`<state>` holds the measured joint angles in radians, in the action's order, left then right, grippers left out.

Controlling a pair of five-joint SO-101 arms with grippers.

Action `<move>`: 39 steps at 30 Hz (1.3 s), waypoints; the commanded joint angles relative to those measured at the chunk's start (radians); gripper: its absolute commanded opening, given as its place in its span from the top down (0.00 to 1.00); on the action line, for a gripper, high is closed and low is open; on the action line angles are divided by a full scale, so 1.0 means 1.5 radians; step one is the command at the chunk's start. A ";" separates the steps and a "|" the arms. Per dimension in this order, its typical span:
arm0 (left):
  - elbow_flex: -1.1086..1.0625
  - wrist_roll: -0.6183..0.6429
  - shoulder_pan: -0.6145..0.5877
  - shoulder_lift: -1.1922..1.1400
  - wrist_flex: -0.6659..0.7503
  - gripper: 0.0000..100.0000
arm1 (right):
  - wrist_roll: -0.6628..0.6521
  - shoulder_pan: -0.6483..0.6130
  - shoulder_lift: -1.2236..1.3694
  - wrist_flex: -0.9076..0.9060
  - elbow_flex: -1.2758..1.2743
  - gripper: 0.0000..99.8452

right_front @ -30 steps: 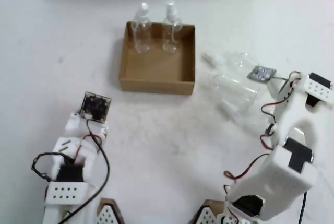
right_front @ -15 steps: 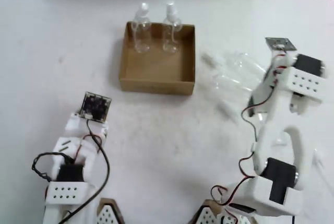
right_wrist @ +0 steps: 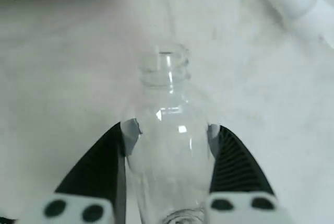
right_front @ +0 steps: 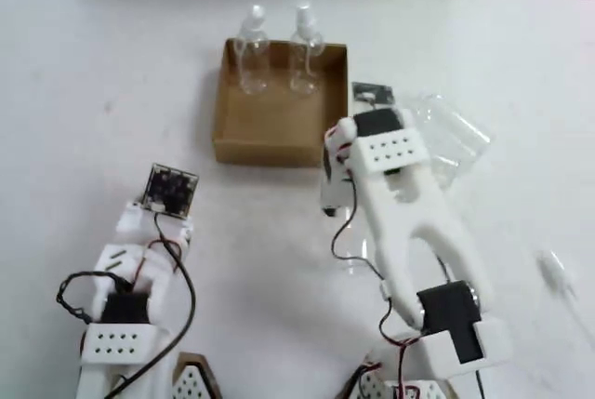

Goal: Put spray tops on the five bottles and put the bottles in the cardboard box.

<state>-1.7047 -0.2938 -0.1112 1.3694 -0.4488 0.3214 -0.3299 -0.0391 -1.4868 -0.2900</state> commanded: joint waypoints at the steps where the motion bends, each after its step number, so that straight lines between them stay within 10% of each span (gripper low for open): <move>1: 0.003 -0.004 0.006 0.010 -0.002 0.96 | 0.029 -0.050 -0.028 0.062 -0.016 0.97; 10: 0.003 -0.004 0.006 0.010 0.000 0.96 | 0.024 -0.115 -0.027 0.250 -0.165 0.97; 22: 0.003 -0.004 0.006 0.010 -0.001 0.96 | 0.023 -0.152 -0.034 0.227 -0.167 0.72; 39: 0.005 -0.001 0.012 0.010 0.002 0.96 | -0.176 -0.096 -0.039 -0.095 0.057 0.72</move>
<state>-1.7047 -0.2938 -0.1112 1.3694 -0.4488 0.0898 -0.5063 -0.0499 -1.5558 -0.2762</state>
